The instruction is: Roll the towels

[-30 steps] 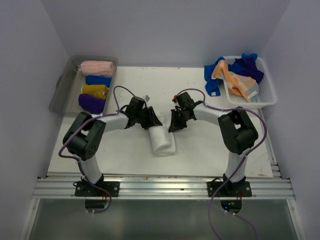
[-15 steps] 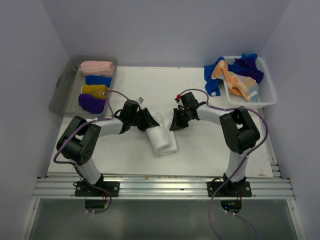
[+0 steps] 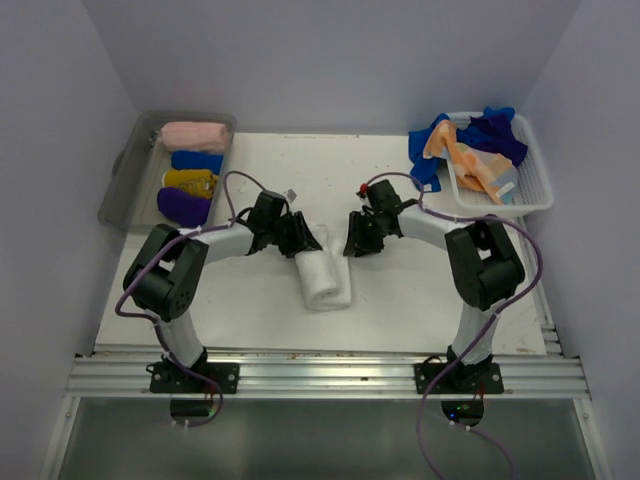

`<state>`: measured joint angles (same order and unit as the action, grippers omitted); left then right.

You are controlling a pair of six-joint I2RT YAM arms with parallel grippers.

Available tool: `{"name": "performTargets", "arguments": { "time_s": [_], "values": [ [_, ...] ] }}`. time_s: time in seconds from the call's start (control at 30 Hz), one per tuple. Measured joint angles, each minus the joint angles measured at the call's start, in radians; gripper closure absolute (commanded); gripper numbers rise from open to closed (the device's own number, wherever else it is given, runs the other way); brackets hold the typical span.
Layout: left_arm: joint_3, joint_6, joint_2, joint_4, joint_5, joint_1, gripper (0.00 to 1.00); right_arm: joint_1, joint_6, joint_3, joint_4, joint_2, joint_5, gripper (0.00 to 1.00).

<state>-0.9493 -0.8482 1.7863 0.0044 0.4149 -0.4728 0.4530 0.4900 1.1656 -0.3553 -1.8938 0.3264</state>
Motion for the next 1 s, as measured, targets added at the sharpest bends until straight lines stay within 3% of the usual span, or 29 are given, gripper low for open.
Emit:
{"name": "performTargets", "arguments": {
  "time_s": [0.07,0.17,0.3,0.43,0.6,0.83,1.0],
  "values": [
    [-0.004,0.004,0.002,-0.034,0.003,0.000,1.00,-0.011,-0.019,-0.006,-0.014,0.039,-0.061,0.39],
    [-0.006,0.003,0.007,-0.060,0.014,0.000,1.00,-0.024,-0.035,-0.032,-0.044,0.155,-0.148,0.25],
    [-0.017,0.002,0.014,-0.072,0.018,0.000,1.00,0.032,-0.048,-0.046,-0.094,0.379,-0.295,0.17],
    [-0.021,-0.003,0.016,-0.079,0.018,0.000,1.00,0.236,-0.047,-0.016,-0.121,0.483,-0.439,0.13],
    [-0.028,-0.005,0.020,-0.088,0.018,0.000,1.00,0.475,-0.039,0.065,-0.163,0.367,-0.589,0.10],
    [-0.043,-0.005,0.029,-0.104,0.022,0.000,1.00,0.586,-0.032,0.127,-0.232,0.157,-0.721,0.07],
    [-0.047,-0.005,0.033,-0.105,0.026,0.000,1.00,0.602,0.005,0.149,-0.232,0.085,-0.728,0.16]
  ]
}}
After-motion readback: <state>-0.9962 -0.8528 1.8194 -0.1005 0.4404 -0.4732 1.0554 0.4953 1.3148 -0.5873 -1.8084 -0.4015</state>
